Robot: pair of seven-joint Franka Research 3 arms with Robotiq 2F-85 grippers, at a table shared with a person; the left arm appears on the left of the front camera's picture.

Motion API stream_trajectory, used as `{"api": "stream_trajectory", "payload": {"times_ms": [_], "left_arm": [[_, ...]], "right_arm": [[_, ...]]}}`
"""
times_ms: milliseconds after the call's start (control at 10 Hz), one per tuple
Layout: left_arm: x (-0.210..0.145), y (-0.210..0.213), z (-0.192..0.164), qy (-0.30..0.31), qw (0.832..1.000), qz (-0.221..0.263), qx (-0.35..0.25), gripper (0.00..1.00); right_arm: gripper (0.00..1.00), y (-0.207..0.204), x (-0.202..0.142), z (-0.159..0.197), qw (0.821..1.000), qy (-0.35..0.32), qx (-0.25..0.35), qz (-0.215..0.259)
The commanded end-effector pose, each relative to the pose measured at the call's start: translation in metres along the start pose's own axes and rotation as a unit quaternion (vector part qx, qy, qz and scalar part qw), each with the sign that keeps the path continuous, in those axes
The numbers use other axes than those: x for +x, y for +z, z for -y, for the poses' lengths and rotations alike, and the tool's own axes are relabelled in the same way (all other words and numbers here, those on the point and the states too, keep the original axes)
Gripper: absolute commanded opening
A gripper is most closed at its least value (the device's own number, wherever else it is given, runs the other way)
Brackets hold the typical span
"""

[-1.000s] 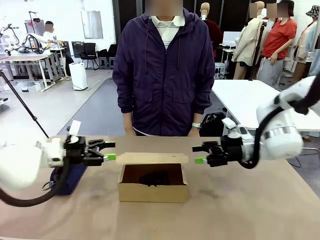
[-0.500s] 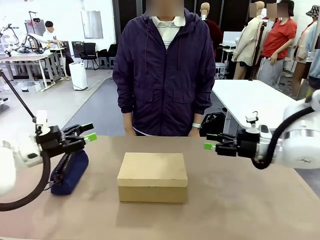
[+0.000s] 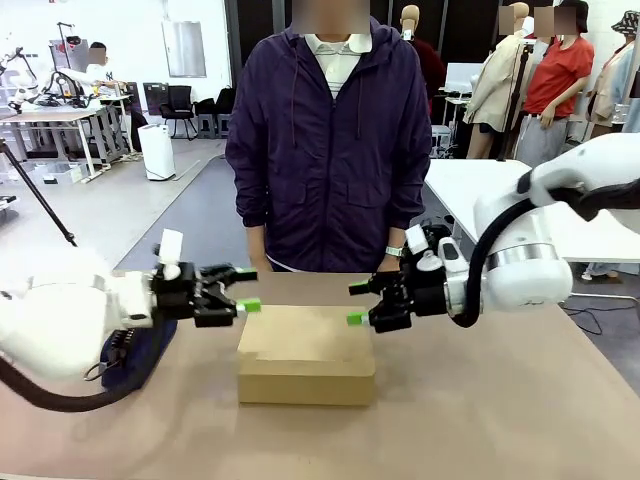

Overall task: Pack the items into the box.
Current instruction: Close the Mailer Box.

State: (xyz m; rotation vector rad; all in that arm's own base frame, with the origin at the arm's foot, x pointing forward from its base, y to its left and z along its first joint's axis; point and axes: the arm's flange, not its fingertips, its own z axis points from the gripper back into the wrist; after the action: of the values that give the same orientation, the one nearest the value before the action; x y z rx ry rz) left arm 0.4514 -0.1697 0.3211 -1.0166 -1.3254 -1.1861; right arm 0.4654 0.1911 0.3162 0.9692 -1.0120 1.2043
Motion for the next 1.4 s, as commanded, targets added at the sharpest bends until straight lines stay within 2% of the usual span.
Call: {"api": "stream_trajectory", "payload": {"times_ms": [0,300,500,700,800,900,1000,1100,1200,1300], "left_arm": [[-0.017,-0.012,-0.011,-0.042,0.996,-0.061,-0.046,1.00],[-0.042,-0.030,-0.013,-0.022,0.990,-0.126,-0.055,1.00],[-0.056,-0.027,-0.014,0.005,0.987,-0.143,-0.067,1.00],[-0.056,-0.020,-0.013,0.009,0.989,-0.142,-0.049,1.00],[-0.046,-0.013,-0.013,0.008,0.992,-0.113,-0.051,1.00],[-0.030,-0.003,-0.014,0.020,0.996,-0.081,-0.040,1.00],[-0.009,0.008,-0.012,0.045,0.996,-0.057,-0.054,1.00],[0.012,0.025,-0.009,0.118,0.990,-0.047,-0.057,1.00],[0.028,0.044,-0.005,0.168,0.983,-0.052,-0.056,1.00],[0.037,0.069,-0.004,0.224,0.972,-0.071,-0.021,1.00]], "right_arm": [[1.00,-0.012,-0.017,0.009,0.998,0.005,-0.022,-0.057],[1.00,-0.032,-0.034,0.003,0.995,0.004,-0.006,-0.100],[1.00,-0.031,-0.039,0.003,0.996,-0.002,0.000,-0.087],[1.00,-0.020,-0.031,0.005,0.997,-0.001,-0.003,-0.075],[1.00,-0.014,-0.023,0.009,0.998,-0.012,-0.004,-0.061],[1.00,-0.003,-0.013,0.013,0.998,-0.045,-0.006,-0.035],[1.00,0.014,0.004,0.017,0.996,-0.092,0.009,-0.010],[1.00,0.037,0.017,0.020,0.983,-0.183,0.022,0.022],[1.00,0.062,0.025,0.019,0.972,-0.231,0.025,0.034],[1.00,0.090,0.024,0.019,0.951,-0.304,0.024,0.062]]}}
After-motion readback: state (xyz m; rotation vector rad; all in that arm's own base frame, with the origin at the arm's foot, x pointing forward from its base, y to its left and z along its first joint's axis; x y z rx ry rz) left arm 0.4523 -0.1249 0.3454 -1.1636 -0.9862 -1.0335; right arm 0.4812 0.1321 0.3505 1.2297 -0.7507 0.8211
